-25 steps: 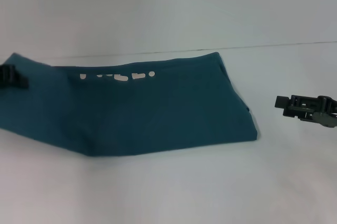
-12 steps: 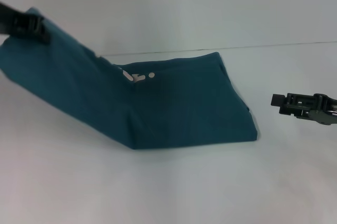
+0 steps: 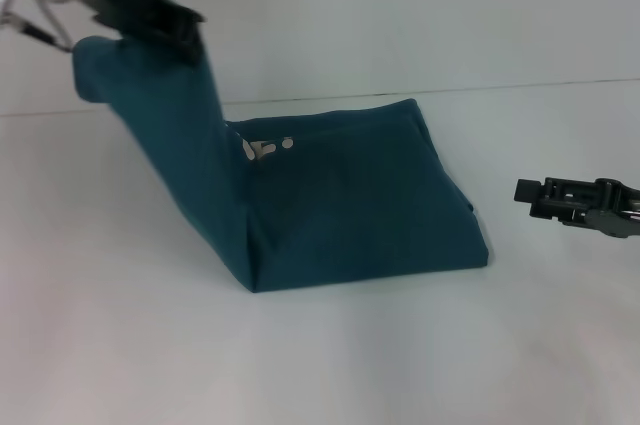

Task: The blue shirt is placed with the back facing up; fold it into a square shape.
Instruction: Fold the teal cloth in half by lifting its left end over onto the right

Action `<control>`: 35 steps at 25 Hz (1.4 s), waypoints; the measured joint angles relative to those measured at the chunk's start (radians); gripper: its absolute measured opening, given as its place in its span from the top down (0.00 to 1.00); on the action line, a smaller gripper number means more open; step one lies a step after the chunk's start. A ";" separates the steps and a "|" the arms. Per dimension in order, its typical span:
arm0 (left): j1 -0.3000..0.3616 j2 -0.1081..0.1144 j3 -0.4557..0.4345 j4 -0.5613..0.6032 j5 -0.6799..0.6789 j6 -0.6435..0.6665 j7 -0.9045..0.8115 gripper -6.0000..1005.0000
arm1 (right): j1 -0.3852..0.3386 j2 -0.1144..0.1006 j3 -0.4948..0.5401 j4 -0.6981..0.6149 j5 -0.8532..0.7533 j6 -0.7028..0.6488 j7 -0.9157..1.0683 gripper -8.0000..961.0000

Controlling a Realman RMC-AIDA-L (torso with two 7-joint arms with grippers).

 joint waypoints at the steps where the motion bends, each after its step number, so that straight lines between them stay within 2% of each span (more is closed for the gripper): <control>1: -0.010 -0.008 0.024 -0.005 0.008 -0.017 0.006 0.86 | 0.000 0.000 0.000 0.000 0.000 0.002 0.000 0.30; 6: -0.043 -0.054 0.170 -0.008 0.019 -0.098 0.051 0.85 | 0.001 0.001 -0.004 0.000 0.000 0.010 0.000 0.30; 12: -0.082 -0.133 0.329 -0.020 0.082 -0.193 0.100 0.85 | 0.000 0.002 -0.005 0.009 -0.003 0.013 0.000 0.30; 13: -0.091 -0.140 0.347 -0.029 0.082 -0.205 0.100 0.84 | -0.001 0.002 -0.005 0.010 -0.005 0.013 0.000 0.30; 22: -0.188 -0.150 0.542 -0.247 0.082 -0.381 0.015 0.83 | 0.002 0.003 -0.004 0.017 -0.029 0.024 0.001 0.30; 27: -0.214 -0.154 0.560 -0.317 0.082 -0.437 -0.013 0.82 | 0.004 0.004 -0.004 0.023 -0.030 0.030 0.000 0.30; 35: -0.220 -0.152 0.563 -0.325 0.082 -0.466 -0.022 0.81 | 0.010 0.004 -0.009 0.024 -0.031 0.034 0.002 0.30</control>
